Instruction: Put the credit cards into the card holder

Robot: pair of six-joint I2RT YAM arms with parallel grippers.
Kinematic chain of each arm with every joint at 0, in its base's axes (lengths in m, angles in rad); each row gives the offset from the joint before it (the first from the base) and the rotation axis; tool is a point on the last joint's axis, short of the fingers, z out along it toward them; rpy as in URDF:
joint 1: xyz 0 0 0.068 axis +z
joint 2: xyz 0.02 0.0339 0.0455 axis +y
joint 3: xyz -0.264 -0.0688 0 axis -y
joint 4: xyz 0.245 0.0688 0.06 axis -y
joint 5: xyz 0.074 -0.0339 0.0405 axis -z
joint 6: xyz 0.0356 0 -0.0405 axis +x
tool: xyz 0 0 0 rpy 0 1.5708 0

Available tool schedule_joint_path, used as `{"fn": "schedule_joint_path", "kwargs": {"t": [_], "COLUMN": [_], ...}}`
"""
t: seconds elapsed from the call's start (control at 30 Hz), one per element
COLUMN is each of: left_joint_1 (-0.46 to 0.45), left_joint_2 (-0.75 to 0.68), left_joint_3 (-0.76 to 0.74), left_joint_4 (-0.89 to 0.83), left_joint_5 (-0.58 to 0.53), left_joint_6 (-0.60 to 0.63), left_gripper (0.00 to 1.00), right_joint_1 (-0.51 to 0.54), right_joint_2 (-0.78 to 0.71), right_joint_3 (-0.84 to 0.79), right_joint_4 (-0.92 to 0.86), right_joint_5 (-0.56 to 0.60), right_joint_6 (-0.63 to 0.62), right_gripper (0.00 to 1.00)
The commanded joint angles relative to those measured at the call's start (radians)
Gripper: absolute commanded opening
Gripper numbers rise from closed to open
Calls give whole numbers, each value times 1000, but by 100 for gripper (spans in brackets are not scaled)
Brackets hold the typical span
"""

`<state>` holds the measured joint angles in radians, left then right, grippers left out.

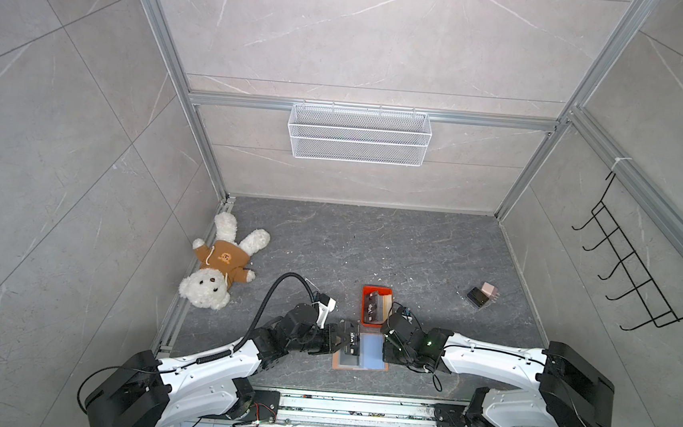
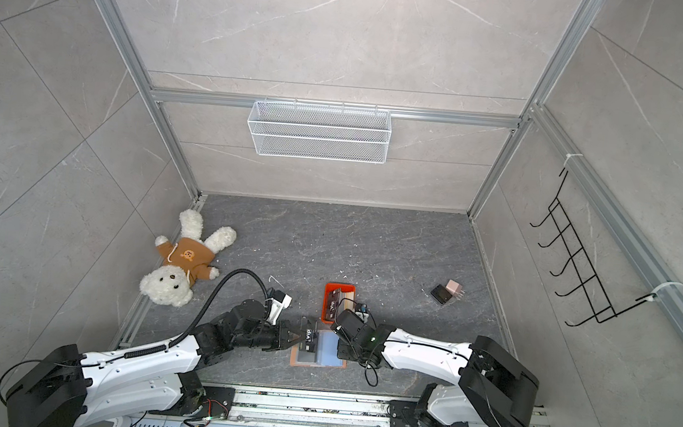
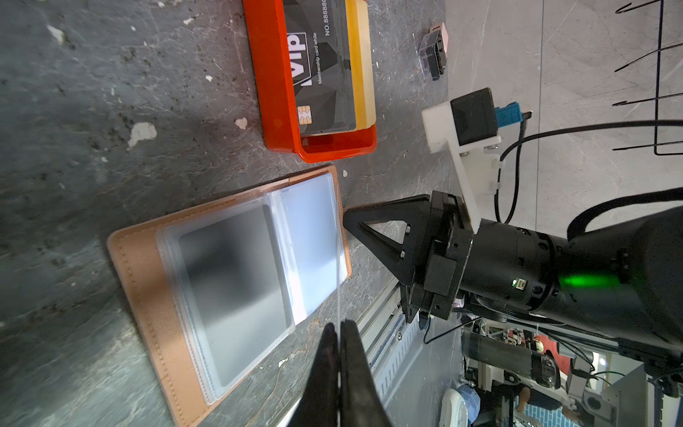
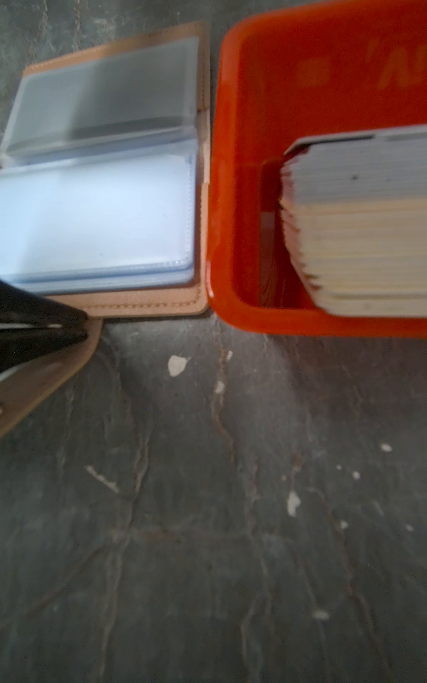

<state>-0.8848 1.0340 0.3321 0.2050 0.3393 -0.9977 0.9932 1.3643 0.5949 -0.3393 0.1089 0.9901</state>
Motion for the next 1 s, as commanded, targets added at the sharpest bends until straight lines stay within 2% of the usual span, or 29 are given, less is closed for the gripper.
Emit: {"fn": "schedule_joint_path", "kwargs": {"t": [0.0, 0.23, 0.57, 0.97], "left_joint_1": [-8, -16, -60, -82], "left_joint_2": [8, 11, 55, 178], "left_joint_3": [-14, -22, -60, -66], "left_joint_4": [13, 21, 126, 251], "left_joint_5": [-23, -44, -99, -58], "left_joint_6": [15, -3, -78, -133], "left_gripper": [0, 0, 0, 0], "right_joint_1": [5, 7, 19, 33], "right_joint_2": [12, -38, -138, -107], "right_joint_3": [11, 10, -23, -63], "right_joint_4": [10, -4, 51, 92], "right_joint_5": [27, 27, -19, -56], "right_joint_6": [-17, -29, -60, -44], "right_gripper": [9, 9, 11, 12]}}
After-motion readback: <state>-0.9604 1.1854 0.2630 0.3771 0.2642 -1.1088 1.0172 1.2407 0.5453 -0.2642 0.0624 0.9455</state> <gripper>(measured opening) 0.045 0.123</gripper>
